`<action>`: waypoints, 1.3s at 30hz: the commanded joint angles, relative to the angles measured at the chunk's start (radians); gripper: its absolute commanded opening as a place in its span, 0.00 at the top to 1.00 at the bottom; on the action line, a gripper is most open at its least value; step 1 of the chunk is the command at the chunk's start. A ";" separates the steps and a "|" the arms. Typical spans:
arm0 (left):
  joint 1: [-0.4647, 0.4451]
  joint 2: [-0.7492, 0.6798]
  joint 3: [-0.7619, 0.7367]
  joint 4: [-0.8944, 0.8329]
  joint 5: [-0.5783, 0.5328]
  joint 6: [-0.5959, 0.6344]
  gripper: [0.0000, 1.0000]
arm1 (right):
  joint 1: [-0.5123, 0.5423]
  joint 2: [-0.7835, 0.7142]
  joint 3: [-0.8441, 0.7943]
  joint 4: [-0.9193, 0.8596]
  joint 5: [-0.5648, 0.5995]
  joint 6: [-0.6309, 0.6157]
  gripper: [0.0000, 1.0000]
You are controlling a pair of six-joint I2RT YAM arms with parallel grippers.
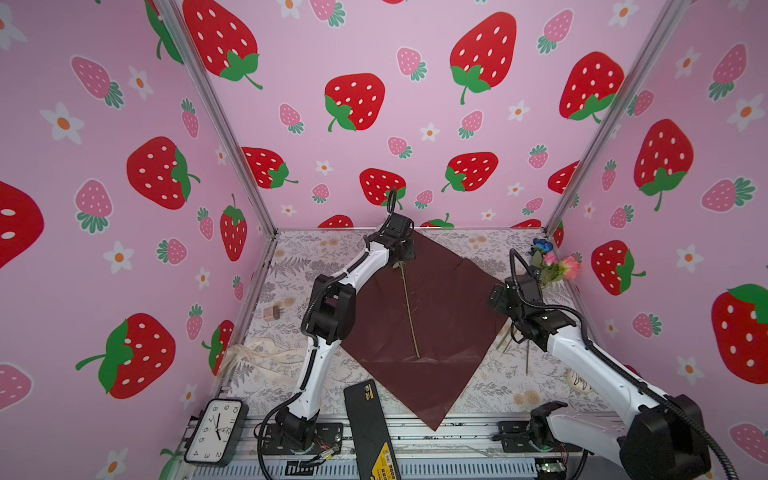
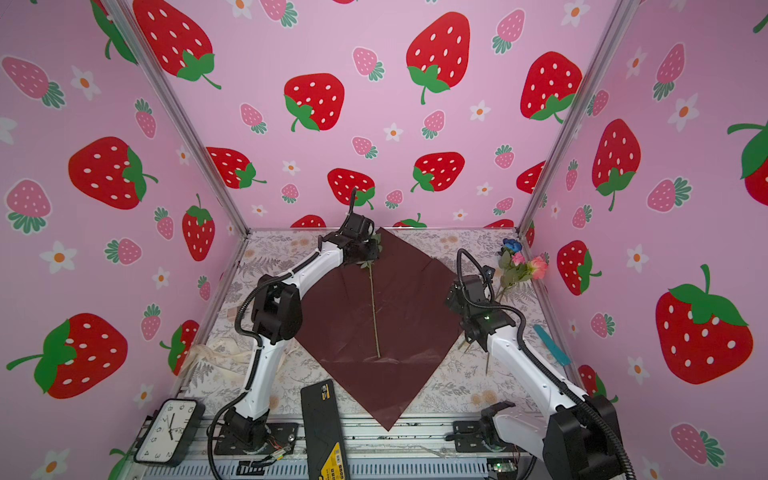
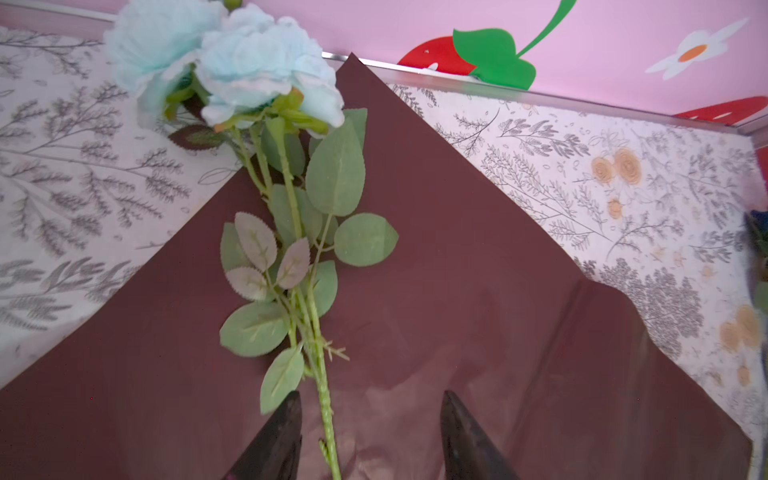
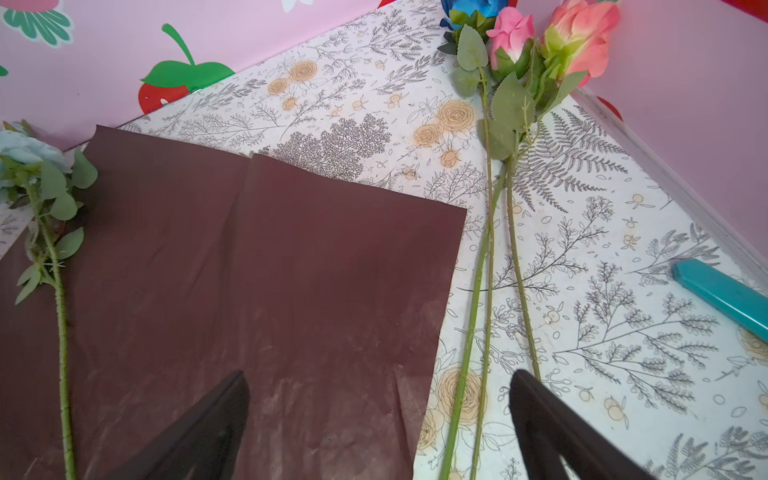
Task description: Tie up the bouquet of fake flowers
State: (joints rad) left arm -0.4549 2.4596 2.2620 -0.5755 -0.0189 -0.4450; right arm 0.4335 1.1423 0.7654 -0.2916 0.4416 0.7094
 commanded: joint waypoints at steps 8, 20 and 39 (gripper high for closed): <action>0.052 0.148 0.162 -0.121 0.052 -0.019 0.50 | -0.031 0.059 0.021 0.007 0.046 -0.010 0.00; 0.058 0.205 0.190 -0.036 0.150 0.054 0.53 | -0.047 0.102 0.020 0.014 0.032 -0.002 0.00; 0.083 0.069 0.021 0.114 0.236 0.003 0.41 | -0.150 0.265 0.158 -0.147 0.063 0.102 0.00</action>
State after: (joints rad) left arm -0.3824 2.6221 2.3413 -0.4900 0.2420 -0.4244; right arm 0.3035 1.3663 0.8402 -0.3523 0.4797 0.7639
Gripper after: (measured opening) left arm 0.582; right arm 0.996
